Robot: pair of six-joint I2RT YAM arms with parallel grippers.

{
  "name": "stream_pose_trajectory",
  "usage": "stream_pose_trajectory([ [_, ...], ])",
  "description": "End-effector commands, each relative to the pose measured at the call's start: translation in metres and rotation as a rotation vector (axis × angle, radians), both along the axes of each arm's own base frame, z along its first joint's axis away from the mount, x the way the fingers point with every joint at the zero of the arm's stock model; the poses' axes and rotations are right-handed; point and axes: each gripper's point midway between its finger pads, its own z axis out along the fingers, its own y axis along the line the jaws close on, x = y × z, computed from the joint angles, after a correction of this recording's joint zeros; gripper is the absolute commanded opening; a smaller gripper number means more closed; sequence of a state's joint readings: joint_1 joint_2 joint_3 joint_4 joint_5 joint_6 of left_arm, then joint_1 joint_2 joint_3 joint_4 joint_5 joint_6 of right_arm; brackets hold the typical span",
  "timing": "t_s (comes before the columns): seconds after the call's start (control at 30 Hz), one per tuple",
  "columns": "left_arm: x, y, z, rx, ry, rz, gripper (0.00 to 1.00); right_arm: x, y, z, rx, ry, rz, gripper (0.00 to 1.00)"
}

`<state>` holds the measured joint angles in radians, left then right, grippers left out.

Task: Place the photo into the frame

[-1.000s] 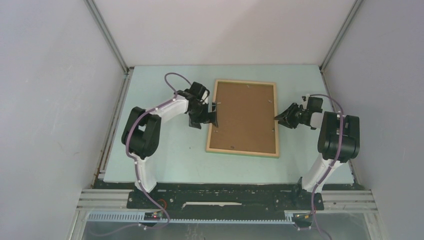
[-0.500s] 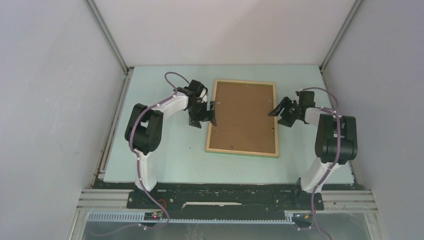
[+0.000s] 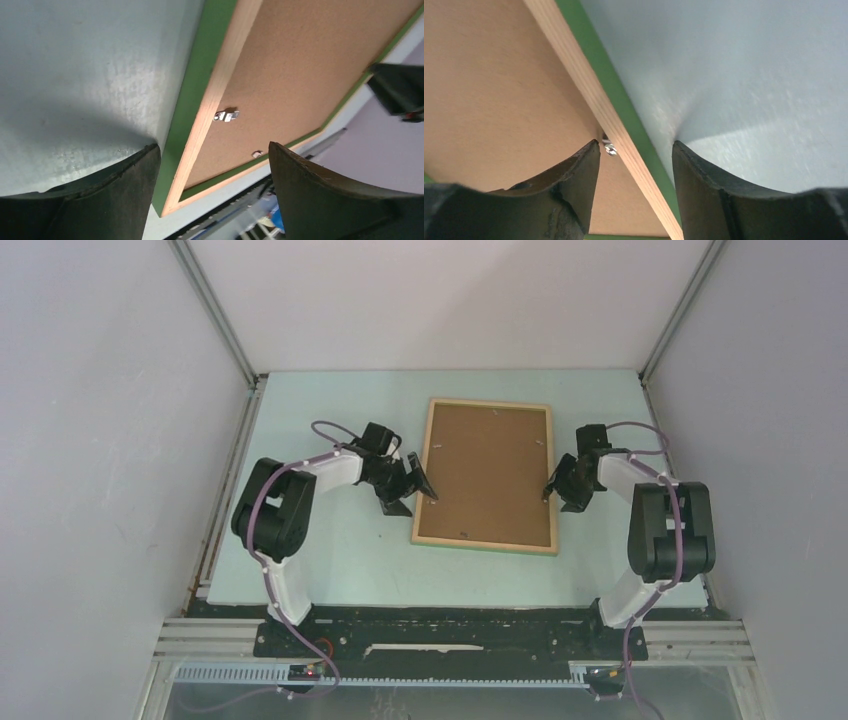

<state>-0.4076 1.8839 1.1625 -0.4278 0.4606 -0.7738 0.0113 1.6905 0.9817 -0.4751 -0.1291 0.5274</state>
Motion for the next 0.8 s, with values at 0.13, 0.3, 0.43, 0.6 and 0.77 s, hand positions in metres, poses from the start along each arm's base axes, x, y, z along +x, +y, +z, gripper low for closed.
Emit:
stream_pose_trajectory([
  [0.13,0.006,0.012,0.016,-0.125,0.027,0.171,0.91,-0.02,-0.004,0.018,-0.088,0.04,-0.025,0.54],
  [0.3,0.004,0.008,0.017,-0.152,0.037,0.169,0.92,-0.014,-0.001,0.016,-0.077,0.037,-0.016,0.56],
  [0.43,0.005,0.007,0.018,-0.162,0.037,0.163,0.92,-0.007,0.0,0.019,-0.073,0.017,-0.006,0.6],
  [0.6,0.002,0.0,0.017,-0.211,0.066,0.162,0.93,-0.001,-0.001,0.013,-0.085,0.036,-0.01,0.61],
  [0.77,0.002,0.0,0.017,-0.216,0.06,0.167,0.94,0.0,-0.002,0.002,-0.094,0.057,-0.015,0.57],
])
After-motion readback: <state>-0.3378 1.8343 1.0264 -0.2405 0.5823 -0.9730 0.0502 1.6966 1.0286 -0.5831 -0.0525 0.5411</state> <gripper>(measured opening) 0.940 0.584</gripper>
